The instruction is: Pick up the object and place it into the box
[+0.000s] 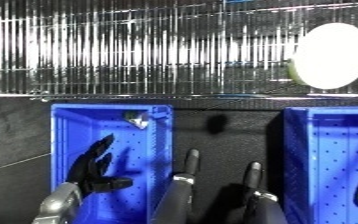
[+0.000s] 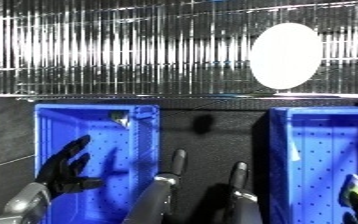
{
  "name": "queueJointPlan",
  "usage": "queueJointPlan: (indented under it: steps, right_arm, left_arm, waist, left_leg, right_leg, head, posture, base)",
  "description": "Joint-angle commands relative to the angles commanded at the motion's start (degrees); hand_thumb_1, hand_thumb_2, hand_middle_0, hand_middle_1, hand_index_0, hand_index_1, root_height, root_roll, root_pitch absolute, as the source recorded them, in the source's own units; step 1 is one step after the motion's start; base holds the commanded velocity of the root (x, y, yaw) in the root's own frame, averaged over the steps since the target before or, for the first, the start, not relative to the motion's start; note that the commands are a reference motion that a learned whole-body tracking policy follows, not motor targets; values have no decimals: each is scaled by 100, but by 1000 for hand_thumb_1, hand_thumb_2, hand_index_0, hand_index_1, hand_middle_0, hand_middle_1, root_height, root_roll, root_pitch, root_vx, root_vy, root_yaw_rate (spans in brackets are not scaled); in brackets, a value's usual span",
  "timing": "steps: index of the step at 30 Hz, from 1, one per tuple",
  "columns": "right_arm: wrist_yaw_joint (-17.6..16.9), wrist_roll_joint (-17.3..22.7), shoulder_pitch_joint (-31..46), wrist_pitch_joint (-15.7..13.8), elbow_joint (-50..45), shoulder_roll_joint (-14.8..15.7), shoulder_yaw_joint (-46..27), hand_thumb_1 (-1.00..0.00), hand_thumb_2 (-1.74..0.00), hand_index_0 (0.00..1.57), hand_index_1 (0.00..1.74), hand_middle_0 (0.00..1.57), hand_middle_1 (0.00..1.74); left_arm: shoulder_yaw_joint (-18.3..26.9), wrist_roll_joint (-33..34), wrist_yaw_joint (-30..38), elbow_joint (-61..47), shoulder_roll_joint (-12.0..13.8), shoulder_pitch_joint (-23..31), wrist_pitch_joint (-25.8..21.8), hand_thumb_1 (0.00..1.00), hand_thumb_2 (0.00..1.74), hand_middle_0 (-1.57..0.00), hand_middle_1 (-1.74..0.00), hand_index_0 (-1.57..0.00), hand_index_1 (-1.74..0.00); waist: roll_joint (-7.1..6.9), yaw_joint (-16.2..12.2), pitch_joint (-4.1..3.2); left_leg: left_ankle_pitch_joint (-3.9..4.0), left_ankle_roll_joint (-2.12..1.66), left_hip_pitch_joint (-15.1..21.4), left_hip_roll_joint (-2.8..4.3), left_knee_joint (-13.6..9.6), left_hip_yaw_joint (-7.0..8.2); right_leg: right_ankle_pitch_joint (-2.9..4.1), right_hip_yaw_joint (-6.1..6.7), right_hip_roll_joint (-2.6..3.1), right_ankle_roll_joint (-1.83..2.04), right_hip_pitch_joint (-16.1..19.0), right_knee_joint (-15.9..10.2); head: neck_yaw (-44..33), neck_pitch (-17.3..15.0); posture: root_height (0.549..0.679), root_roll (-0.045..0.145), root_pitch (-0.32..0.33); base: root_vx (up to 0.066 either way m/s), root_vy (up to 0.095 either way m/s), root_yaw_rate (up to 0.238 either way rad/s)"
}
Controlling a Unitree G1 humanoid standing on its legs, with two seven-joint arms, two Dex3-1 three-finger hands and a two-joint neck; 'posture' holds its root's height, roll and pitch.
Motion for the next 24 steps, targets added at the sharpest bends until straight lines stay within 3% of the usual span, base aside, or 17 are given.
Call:
queueJointPlan:
  steps: [8, 14, 20, 24]
  right_arm:
    - [182, -100, -30, -102, -96, -40, 62, 0, 0, 0, 0, 0, 0]
    - [399, -453, -94, -52, -498, -131, 281, 0, 0, 0, 0, 0, 0]
    - [1287, -474, -99, 431, -1725, -409, 796, 0, 0, 0, 0, 0, 0]
    - [1412, -368, 76, 807, -3300, -713, 1087, 0, 0, 0, 0, 0, 0]
  left_arm:
    - [-150, 304, 164, -9, -21, 64, -62, 0, 0, 0, 0, 0, 0]
    - [-237, 328, 247, -151, -40, 145, -80, 0, 0, 0, 0, 0, 0]
    - [-308, 325, 345, -418, 45, 301, -36, 0, 0, 0, 0, 0, 0]
    - [-309, 292, 413, -603, 129, 491, -41, 0, 0, 0, 0, 0, 0]
  waist:
    - [-10, -104, 0]
    - [-16, -140, 0]
    - [-67, -172, 0]
    - [-137, -238, 0]
  left_leg:
    - [-93, 2, 55, 33, 102, 82]
    - [-159, 6, 10, 40, 213, 128]
    - [-172, -13, -83, 56, 281, 136]
    - [-162, -28, -127, 99, 294, 148]
  right_leg:
    - [33, 45, 16, -13, 14, 14]
    - [44, 62, 30, -23, -30, 40]
    - [27, 72, 48, -41, -118, 86]
    - [7, 85, 61, -56, -162, 95]
  head:
    - [841, 381]
    - [1119, 757]
    - [1101, 1055]
    - [844, 1175]
  posture:
    - [638, 36, 30]
    - [638, 38, 33]
    - [637, 38, 44]
    - [637, 38, 50]
  base:
    - [4, 6, -116]
    - [-8, 1, -78]
    - [-16, -16, -48]
    - [-11, -15, -88]
